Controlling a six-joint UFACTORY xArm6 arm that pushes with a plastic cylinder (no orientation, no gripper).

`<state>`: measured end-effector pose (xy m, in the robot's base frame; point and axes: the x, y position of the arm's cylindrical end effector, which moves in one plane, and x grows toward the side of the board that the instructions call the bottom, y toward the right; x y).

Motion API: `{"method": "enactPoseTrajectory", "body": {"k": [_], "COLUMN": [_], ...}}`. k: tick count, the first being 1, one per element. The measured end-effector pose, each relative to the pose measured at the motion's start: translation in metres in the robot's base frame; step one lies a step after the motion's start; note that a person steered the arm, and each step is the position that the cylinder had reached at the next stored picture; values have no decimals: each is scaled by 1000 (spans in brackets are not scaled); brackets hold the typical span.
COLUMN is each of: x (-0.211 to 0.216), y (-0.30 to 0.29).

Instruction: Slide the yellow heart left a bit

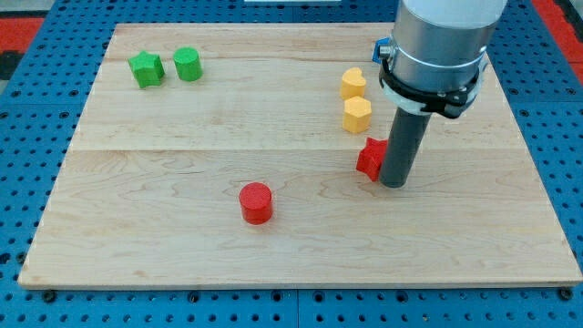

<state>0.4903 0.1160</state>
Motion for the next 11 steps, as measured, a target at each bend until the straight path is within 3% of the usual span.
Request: {"method": "enactPoseTrajectory", "body": {"k": [1,2,4,6,7,8,9,10,11], "x": [13,-21,-100,-96,-92,-62,-106,-156,-176], "y": [24,46,27,10,76,60,12,10,-56]}}
